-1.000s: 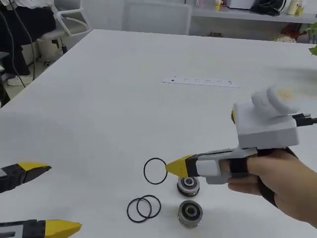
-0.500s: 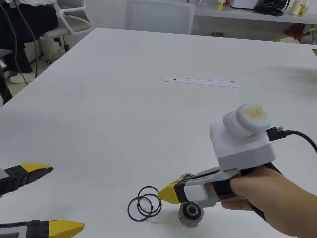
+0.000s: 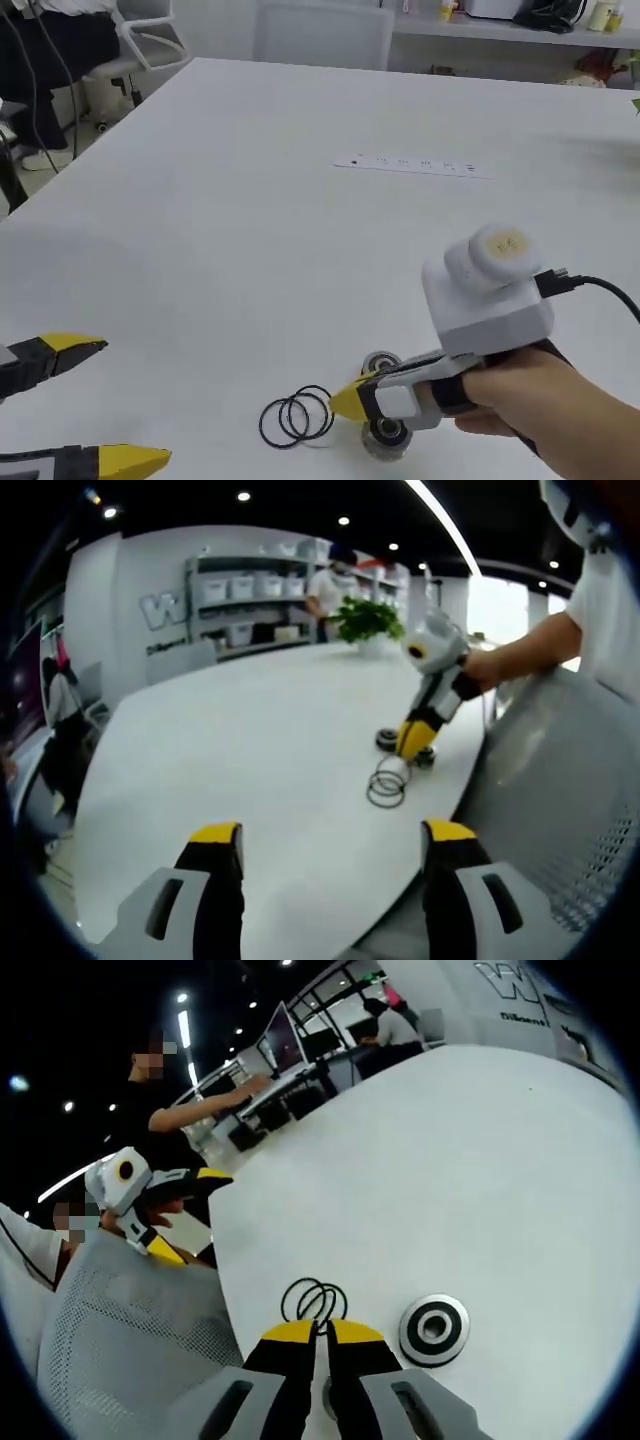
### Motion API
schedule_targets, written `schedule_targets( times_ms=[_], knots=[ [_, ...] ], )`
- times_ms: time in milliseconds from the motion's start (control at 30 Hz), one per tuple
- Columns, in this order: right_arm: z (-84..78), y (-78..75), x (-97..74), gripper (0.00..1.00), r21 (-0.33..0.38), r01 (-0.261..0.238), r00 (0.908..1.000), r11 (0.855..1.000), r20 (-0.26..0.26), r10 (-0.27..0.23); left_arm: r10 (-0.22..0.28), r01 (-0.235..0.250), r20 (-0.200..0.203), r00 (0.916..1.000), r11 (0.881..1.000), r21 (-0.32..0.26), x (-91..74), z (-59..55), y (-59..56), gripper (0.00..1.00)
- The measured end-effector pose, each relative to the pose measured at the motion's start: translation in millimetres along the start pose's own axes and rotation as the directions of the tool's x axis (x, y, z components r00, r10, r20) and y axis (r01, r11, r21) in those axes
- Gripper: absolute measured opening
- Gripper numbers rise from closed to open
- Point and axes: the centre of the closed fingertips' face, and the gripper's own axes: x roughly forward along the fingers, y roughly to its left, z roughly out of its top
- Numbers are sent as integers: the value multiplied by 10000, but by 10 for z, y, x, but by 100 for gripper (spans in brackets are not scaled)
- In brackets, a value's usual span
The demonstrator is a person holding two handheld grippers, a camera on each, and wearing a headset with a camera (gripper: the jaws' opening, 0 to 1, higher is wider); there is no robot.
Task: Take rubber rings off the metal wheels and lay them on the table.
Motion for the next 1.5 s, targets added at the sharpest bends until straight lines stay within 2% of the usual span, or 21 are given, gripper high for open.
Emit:
schedule_targets(
  times_ms=[67, 367, 700, 933, 1100, 1233, 1333, 1500],
  knots=[
    [-10, -17, -2, 6, -136, 107, 9999, 9999, -42, -107, -7, 7, -4, 10000, 10000, 36, 1, 3, -4, 73],
    [30, -42, -81, 7, -333, 205, 9998, 9992, 47, -204, -122, 126, -211, 9997, 9997, 204, 18, -3, 3, 73],
    [352, -31, -382, 9, -1485, 435, 9943, 9880, 1030, -283, -302, 309, -206, 9993, 9989, 343, 67, 48, 10, 73],
    [462, -90, -576, 14, -2262, 792, 9901, 9709, 1309, -503, -427, 435, -162, 9990, 9977, 518, 96, 121, 6, 74],
    [504, -164, -682, 18, -2290, 1003, 9849, 9682, 1611, -639, -509, 521, -182, 9985, 9961, 717, 94, 188, 15, 74],
    [448, -313, -731, 18, -2100, 1464, 9805, 9667, 1602, -1137, -606, 618, -183, 9980, 9951, 774, 93, 257, 21, 74],
    [395, -389, -756, 19, -1750, 1614, 9772, 9712, 1658, -1325, -886, 894, -130, 9960, 9911, 985, 83, 366, -25, 75],
    [278, -488, -761, 19, -1390, 1766, 9751, 9744, 1597, -1539, -1001, 1006, -105, 9949, 9859, 1338, 70, 512, -7, 76]
  ],
)
